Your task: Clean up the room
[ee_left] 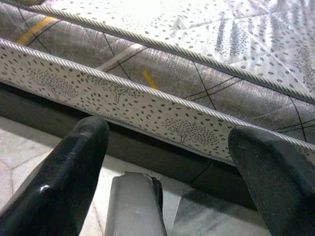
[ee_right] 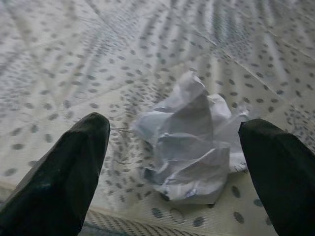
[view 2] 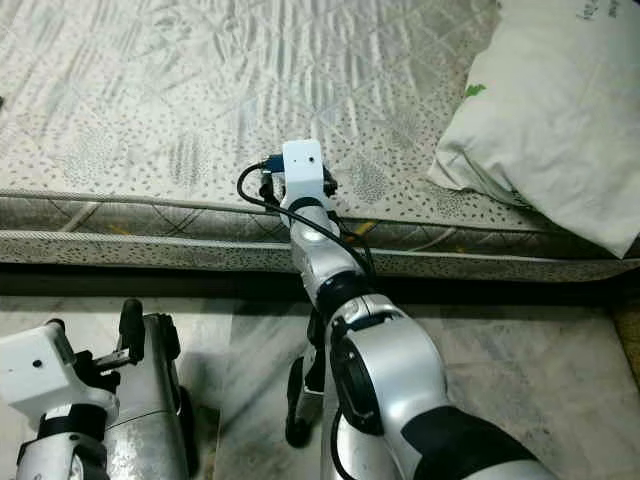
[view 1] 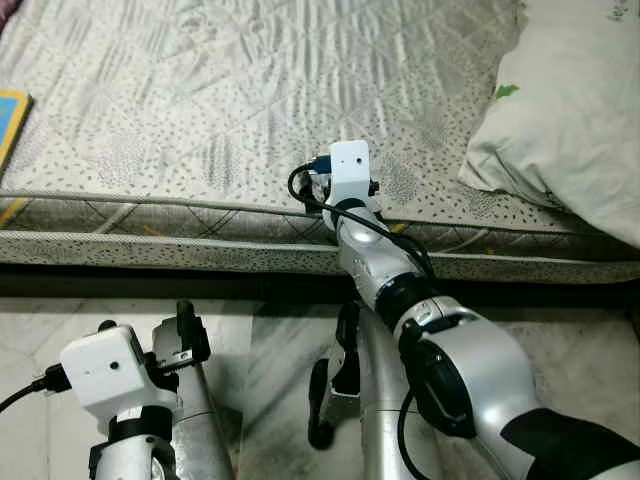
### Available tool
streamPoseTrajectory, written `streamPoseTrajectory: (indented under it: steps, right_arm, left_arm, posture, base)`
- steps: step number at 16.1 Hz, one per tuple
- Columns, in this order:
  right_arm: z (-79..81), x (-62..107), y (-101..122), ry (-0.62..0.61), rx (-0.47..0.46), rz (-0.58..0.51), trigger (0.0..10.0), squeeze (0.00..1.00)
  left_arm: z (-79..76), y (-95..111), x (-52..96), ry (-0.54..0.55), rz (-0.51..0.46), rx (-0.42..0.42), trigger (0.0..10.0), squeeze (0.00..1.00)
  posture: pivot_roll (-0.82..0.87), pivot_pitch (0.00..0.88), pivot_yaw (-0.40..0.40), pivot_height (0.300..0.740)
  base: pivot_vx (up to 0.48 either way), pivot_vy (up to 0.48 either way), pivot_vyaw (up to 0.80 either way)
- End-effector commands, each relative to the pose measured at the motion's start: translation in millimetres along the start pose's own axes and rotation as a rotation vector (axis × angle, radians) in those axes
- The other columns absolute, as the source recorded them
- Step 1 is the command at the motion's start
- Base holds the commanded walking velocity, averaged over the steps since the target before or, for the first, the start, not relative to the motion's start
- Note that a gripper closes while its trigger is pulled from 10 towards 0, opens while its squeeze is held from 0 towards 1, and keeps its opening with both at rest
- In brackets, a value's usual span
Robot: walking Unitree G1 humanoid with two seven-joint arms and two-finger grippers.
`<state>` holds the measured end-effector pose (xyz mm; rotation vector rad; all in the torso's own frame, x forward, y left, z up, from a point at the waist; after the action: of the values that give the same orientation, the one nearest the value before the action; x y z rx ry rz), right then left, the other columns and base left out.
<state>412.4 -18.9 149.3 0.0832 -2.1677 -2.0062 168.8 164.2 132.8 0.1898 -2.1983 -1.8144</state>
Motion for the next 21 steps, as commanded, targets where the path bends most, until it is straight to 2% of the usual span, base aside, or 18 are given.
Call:
streamPoseTrajectory:
  steps: [1,5,6,7,14,21]
  right_arm:
    - [30.5,4.7,-0.2,0.034,-0.006,0.024,10.0,0.00]
    - [24.0,6.2,-10.8,-0.025,0.009,0.066,10.0,0.00]
    - [23.5,7.2,-14.4,-0.042,-0.003,0.080,1.7,0.00]
    - [23.8,7.5,-15.1,-0.044,-0.011,0.083,0.0,0.00]
    - [25.9,5.9,-8.5,-0.035,-0.043,0.070,0.0,0.00]
    - [21.6,4.5,-6.3,-0.039,-0.077,0.064,0.0,0.00]
  left_arm:
    - [0.8,0.8,3.7,0.018,0.009,-0.008,10.0,0.00]
    - [-1.3,3.7,8.0,0.032,0.008,0.001,10.0,0.00]
    - [-0.9,1.4,12.9,0.043,0.026,0.001,10.0,0.00]
    - [-1.1,0.5,15.8,0.046,0.034,0.001,10.0,0.00]
    - [-1.4,-0.7,20.4,0.051,0.052,0.004,10.0,0.00]
    - [1.4,-1.0,12.1,0.058,0.040,-0.001,10.0,0.00]
  posture:
    - [0.30,0.321,-0.162,0.532]
    - [0.32,0.345,-0.173,0.532]
    - [0.32,0.358,-0.176,0.532]
    - [0.32,0.362,-0.176,0.532]
    - [0.31,0.381,-0.176,0.532]
    - [0.32,0.348,-0.175,0.532]
  base:
    - [0.000,0.000,0.00]
    - [0.000,0.000,0.00]
    - [0.000,0.000,0.00]
    - [0.000,0.000,0.00]
    - [0.000,0.000,0.00]
    - [0.000,0.000,0.00]
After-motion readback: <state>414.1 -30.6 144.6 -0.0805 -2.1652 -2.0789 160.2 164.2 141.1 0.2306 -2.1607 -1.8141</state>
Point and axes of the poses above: a point about 5 cm out from each wrist's last joint towards the gripper, its own x axis pointing back from the gripper into the wrist, its own y axis along the axis of the wrist's last joint, z = x × y, the point moved 3 cm from there along -x, pointing out of the wrist towards the gripper, and after that the axes turned 3 degrees about x, right-handed, at the moved point
